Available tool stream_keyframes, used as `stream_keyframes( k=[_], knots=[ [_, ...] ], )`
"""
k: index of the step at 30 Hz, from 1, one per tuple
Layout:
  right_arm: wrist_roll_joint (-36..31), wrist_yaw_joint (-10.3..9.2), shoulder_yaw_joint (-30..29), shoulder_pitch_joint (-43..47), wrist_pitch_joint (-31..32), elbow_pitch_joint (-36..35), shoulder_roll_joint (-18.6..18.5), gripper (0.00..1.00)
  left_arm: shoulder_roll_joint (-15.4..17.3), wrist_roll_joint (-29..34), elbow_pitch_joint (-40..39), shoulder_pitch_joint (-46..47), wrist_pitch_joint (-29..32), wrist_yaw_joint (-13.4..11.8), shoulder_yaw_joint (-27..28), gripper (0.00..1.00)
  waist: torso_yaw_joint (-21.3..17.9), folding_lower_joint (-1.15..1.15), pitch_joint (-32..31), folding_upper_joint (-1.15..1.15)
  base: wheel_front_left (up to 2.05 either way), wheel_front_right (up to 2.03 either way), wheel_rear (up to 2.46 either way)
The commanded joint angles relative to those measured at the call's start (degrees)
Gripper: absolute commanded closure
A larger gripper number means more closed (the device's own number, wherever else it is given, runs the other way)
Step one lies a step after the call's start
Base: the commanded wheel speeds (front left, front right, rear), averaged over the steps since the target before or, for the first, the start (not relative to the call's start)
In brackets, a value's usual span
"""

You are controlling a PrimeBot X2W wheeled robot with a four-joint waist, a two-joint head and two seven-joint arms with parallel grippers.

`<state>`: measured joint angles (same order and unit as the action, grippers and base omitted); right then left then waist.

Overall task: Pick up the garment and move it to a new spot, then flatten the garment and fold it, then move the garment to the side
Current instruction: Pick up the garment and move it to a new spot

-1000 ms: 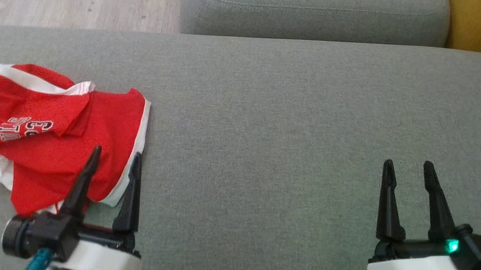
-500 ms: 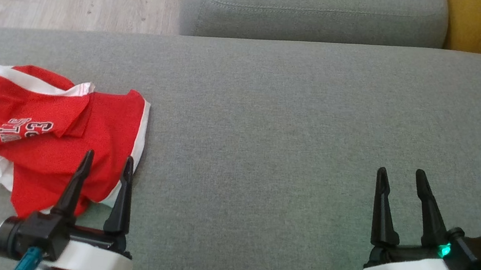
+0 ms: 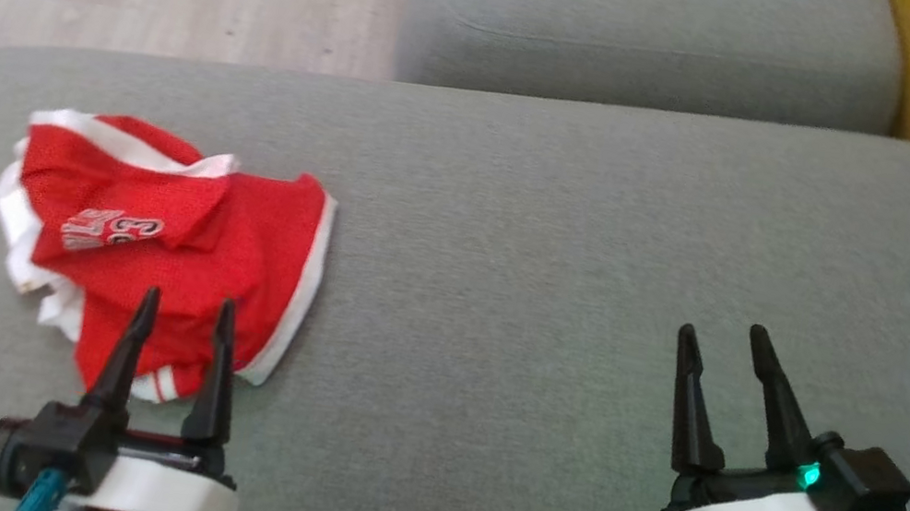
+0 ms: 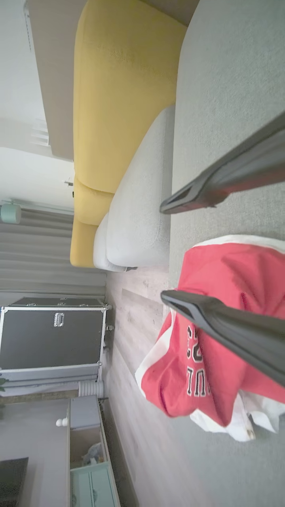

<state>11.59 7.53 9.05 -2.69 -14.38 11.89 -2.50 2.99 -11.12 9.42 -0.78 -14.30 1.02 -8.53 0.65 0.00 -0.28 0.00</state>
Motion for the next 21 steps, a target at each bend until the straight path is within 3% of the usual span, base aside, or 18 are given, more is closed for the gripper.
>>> stream_keyframes(
  k=[1, 12, 21],
  knots=[
    [-0.2, -0.04, 1.9, -0.9, -0.6, -1.5, -0.4, 0.00, -0.1, 0.1, -1.3, 0.7, -0.7, 0.0, 2.8, 0.00, 2.3, 0.00, -0.8, 0.00, 0.00, 0.00, 0.00],
    [0.8, -0.04, 5.4, 1.0, -0.6, -0.6, -0.4, 0.00, -0.1, 2.1, -1.4, -1.9, -0.7, 1.0, 6.4, 0.00, 10.1, 0.00, -3.4, 0.00, 0.00, 0.00, 0.00],
    [1.4, -0.04, 7.8, 1.5, -0.6, -0.5, -0.4, 0.00, -0.1, 2.4, -1.7, -3.5, -0.7, 1.2, 8.3, 0.00, 13.8, 0.00, -4.7, 0.00, 0.00, 0.00, 0.00]
  ],
)
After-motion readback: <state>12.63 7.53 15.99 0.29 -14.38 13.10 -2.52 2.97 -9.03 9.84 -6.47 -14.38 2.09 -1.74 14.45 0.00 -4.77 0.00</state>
